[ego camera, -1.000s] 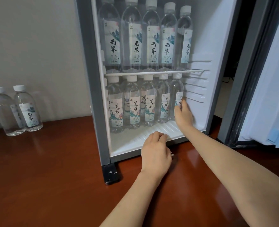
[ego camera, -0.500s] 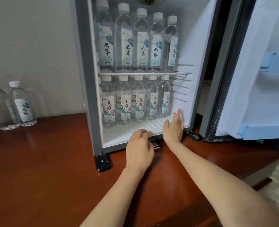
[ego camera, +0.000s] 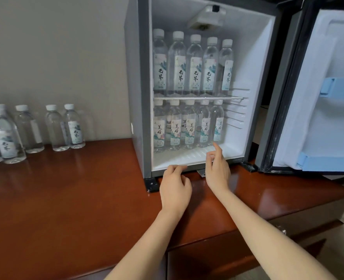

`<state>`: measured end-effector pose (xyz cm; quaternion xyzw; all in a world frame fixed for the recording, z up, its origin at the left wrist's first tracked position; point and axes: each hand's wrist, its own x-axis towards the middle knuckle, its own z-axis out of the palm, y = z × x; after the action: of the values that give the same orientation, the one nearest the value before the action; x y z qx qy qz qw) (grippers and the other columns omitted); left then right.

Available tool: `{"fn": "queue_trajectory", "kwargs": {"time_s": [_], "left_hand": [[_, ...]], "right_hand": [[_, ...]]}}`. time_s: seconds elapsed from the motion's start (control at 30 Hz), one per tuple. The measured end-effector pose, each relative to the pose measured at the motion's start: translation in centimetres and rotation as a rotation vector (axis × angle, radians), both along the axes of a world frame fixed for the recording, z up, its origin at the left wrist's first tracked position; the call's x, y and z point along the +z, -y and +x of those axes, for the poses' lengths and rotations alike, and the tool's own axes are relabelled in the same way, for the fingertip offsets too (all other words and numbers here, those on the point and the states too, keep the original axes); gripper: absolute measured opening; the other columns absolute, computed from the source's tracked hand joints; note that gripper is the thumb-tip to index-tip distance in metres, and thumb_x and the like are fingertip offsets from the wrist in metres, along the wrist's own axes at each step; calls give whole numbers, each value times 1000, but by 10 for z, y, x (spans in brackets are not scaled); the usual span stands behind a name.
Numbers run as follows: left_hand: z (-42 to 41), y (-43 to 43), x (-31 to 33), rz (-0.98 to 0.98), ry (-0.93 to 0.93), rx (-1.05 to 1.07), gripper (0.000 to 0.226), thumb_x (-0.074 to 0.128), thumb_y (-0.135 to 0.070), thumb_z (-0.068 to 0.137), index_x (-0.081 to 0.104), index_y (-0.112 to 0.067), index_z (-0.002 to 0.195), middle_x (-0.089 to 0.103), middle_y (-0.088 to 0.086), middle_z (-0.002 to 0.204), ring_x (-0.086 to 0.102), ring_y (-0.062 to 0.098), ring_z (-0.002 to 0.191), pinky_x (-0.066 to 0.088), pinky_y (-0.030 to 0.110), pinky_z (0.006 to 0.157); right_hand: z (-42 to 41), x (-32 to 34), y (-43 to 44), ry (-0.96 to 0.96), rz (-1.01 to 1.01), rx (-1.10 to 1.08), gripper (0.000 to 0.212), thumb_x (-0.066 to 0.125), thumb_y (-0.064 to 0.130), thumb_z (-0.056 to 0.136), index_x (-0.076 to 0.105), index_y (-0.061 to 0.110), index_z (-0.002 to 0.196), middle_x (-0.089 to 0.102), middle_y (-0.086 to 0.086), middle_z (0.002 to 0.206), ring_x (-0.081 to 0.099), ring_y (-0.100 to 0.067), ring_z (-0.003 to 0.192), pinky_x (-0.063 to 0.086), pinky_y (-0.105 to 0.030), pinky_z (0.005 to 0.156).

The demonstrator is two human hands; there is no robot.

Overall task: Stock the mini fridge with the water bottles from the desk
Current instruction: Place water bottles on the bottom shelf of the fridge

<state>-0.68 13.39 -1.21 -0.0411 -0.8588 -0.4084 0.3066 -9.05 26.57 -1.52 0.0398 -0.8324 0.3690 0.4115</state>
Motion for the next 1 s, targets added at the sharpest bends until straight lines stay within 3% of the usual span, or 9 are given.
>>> {"fn": "queue_trajectory", "kwargs": {"time_s": [0.2, 0.4, 0.5, 0.73, 0.9, 1.0], "left_hand": [[20, 25, -1, 141, -14, 86, 40, 49, -4, 87, 63, -21, 121, 59, -6, 119, 53, 14, 114, 37, 19, 87], [39, 76, -1, 259, -31, 209, 41, 51, -1, 84, 64, -21, 118, 61, -2, 114, 57, 15, 105, 38, 21, 85], [50, 114, -2, 286, -20, 278, 41, 53, 0, 84, 64, -21, 116, 62, -2, 112, 53, 8, 91, 36, 21, 82], [85, 197, -1, 340, 17, 416, 42, 51, 1, 84, 64, -21, 117, 63, -1, 112, 52, 7, 86, 38, 23, 82], [111, 246, 1, 415, 48, 498, 40, 50, 0, 84, 64, -18, 116, 65, 1, 110, 59, 16, 98, 45, 34, 92], [126, 266, 0, 446, 60, 525, 40, 49, 0, 83, 64, -17, 116, 67, 0, 107, 60, 16, 97, 46, 33, 90]], "right_hand": [[42, 2, 45, -27, -110, 125, 25, 46, 16, 99, 57, 13, 122, 69, -5, 102, 62, -27, 98, 44, -35, 80], [74, 2, 105, 61, -151, 293, 23, 44, 21, 100, 59, 19, 117, 68, 2, 103, 61, -15, 88, 41, -26, 72], [86, 4, 136, 77, -168, 336, 22, 43, 20, 101, 60, 19, 115, 66, 9, 95, 57, -8, 83, 35, -22, 68], [116, 7, 220, 165, -248, 503, 23, 40, 23, 102, 60, 22, 113, 66, 11, 88, 63, -11, 89, 45, -29, 76], [133, 8, 271, 198, -251, 613, 23, 40, 23, 102, 60, 22, 113, 65, 10, 86, 64, -14, 91, 48, -34, 79], [140, 9, 291, 226, -259, 657, 23, 40, 23, 102, 60, 21, 113, 64, 11, 84, 64, -16, 92, 50, -37, 80]]}}
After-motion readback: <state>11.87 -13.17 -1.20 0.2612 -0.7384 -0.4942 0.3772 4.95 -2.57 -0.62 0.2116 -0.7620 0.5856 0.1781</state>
